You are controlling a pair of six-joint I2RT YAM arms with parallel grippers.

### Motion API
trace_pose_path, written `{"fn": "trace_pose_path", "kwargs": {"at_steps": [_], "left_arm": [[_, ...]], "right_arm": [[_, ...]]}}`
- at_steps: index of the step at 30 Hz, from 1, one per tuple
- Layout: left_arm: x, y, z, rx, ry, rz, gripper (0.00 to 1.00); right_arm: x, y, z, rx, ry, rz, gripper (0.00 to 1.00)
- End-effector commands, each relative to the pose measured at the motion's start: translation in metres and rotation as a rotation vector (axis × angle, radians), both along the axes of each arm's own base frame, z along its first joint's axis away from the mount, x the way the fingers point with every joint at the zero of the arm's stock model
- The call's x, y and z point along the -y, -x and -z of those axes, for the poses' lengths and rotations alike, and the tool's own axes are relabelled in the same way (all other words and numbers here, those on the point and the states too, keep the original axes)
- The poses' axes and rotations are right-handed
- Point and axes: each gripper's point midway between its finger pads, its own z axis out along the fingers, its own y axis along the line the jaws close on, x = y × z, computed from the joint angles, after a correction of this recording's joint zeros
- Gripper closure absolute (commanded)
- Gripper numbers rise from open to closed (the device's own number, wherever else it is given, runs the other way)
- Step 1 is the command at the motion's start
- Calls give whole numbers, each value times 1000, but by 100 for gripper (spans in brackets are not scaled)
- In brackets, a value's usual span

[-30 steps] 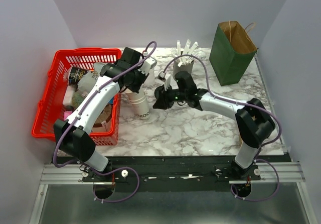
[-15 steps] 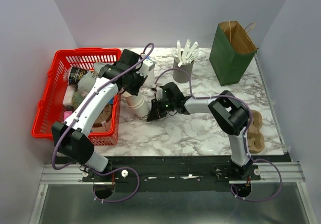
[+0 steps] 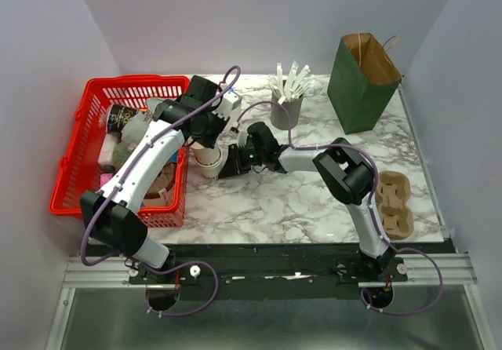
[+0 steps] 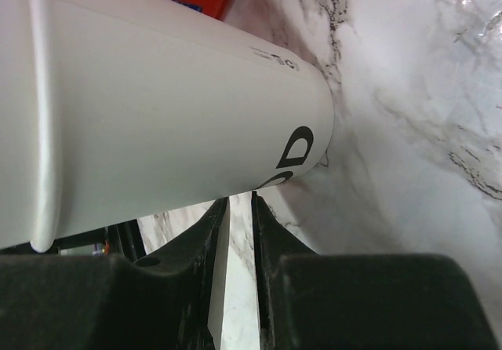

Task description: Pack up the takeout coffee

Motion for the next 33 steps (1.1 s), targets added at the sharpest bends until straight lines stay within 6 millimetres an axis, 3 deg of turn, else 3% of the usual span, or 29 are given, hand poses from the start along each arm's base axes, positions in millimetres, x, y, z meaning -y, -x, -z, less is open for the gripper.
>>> {"fn": "trace_pose_path", "kwargs": {"at_steps": [1,7,14,15,20,25,26,29,33], "left_arm": [[-9,-6,-23,64,-46,-11,100],[-21,-11,-64,167,-85,-4,100],[-18,0,-109,255,-61,71,100],[-18,1,-112,263,-59,79,100],[-10,7,-107,270,-31,126,100],[26,30,-107,258,76,277,100],[31,35,-109,264,90,304,100],[55,51,-103,261,102,405,100],[82,67,-89,251,108,509,100]], "right_arm": [[-7,-11,0,18,-28,15,75],[11,-14,-24,74,-25,12,73],[55,-30,-79,240,5,10,70],[65,-33,-93,286,10,7,69],[84,-28,-112,383,51,-13,68],[111,-19,-141,468,94,19,66],[120,-16,-157,498,89,37,66],[162,-26,-172,490,154,133,66],[235,-43,-207,508,248,320,65]]}}
